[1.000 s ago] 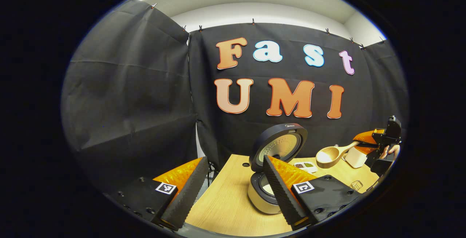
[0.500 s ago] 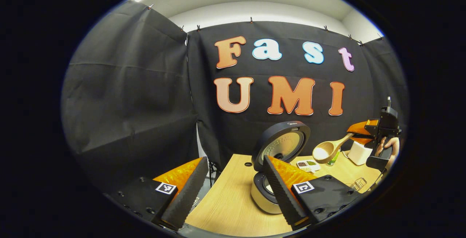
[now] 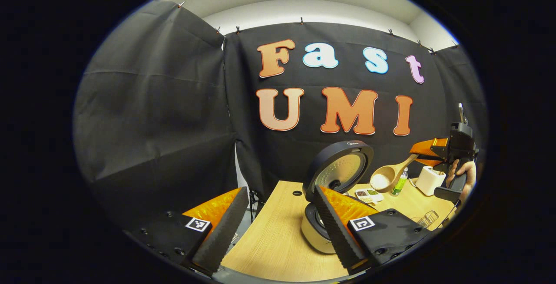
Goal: Close the left gripper, press the button to open the rice cooker; take a wooden spoon from the chopstick holder with the right hand, scoop a spoonful of rice and pour it into the rice cooker, then put the wooden spoon back into the chopstick holder.
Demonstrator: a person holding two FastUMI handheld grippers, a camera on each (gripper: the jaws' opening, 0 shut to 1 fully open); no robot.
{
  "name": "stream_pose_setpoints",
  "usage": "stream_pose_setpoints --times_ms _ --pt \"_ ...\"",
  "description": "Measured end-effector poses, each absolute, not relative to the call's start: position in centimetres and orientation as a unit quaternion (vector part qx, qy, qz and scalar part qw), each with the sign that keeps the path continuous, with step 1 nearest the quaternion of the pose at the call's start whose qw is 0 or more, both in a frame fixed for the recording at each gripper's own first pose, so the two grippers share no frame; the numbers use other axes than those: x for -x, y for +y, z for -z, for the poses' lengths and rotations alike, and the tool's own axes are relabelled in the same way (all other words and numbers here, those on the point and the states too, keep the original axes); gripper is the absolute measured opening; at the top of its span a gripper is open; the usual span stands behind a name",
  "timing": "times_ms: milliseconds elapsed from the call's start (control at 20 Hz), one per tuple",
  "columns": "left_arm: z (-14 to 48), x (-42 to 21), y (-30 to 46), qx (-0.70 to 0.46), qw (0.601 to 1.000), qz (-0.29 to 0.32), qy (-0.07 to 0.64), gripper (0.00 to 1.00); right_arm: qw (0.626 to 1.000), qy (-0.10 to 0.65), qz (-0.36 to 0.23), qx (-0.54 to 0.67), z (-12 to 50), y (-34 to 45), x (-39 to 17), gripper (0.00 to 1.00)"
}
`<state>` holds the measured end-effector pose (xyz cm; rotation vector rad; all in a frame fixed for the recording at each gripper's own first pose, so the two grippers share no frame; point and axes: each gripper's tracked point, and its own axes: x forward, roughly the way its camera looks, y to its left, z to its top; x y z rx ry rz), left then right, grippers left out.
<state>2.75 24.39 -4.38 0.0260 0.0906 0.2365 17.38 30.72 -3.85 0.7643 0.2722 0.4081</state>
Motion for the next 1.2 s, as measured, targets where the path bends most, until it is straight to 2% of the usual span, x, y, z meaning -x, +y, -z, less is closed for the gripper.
stream_pose_setpoints --times_ms 200,250,1200 --pt "4.4 -2.8 24.9 -0.008 0.992 -0.121 0.046 1.0 0.906 0.128 -0.203 -0.348 3.6 31.4 -17.2 0.11" --pt "4.4 -2.8 25.1 -0.009 0.991 -0.123 0.047 0.97 0.908 0.127 -0.203 -0.344 3.7 31.6 -17.2 0.11" --pt "5.0 -2.7 25.9 -0.007 0.99 -0.132 0.052 0.97 0.94 0.116 -0.232 -0.22 5.0 34.6 -16.5 0.11"
